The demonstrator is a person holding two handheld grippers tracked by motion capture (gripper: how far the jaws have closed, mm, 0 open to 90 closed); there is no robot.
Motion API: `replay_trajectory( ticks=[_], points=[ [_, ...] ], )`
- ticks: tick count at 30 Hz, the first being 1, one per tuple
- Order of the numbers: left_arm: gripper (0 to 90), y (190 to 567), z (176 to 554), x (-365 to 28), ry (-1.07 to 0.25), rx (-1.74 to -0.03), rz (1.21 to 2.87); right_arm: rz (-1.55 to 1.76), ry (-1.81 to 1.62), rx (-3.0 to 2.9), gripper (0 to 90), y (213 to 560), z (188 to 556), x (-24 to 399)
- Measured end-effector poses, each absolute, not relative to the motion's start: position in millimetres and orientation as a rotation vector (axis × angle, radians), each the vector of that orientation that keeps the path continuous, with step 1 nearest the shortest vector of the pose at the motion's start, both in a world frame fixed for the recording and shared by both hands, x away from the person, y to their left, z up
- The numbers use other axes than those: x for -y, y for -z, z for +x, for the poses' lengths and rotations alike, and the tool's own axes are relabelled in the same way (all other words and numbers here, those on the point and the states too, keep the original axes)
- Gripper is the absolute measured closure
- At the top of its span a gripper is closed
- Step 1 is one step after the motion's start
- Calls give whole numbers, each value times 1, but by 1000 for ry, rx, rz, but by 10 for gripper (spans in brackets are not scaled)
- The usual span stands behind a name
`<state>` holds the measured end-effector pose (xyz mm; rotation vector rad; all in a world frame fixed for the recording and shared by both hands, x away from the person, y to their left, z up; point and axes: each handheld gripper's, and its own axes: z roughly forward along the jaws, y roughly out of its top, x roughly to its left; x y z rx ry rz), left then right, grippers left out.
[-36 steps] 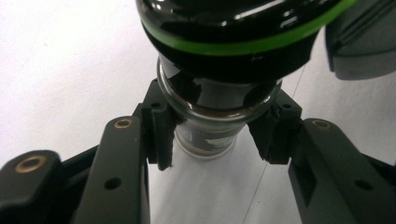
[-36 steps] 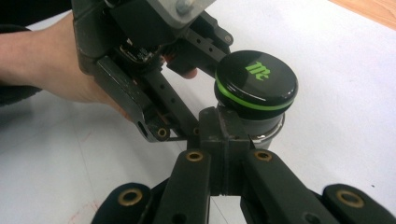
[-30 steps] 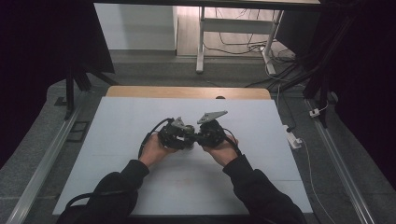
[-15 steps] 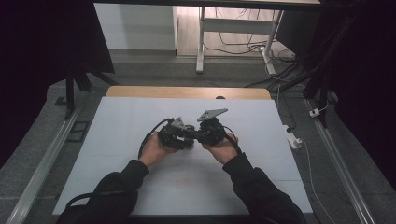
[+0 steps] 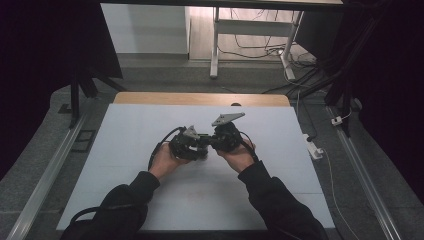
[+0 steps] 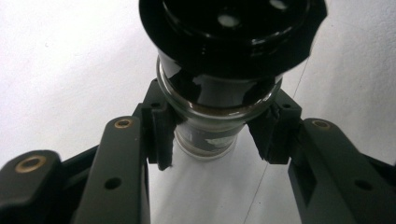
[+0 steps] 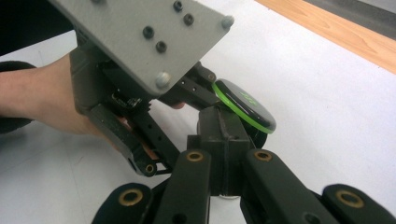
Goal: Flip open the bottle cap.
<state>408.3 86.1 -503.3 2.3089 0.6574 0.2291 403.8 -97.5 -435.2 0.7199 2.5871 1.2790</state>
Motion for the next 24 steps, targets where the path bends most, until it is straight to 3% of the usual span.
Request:
replay_trajectory(
  ticks=[24],
  points=[
    [542, 504, 408, -86, -233, -649, 2310, 813, -1298, -2522, 897, 437, 434, 103]
  ],
)
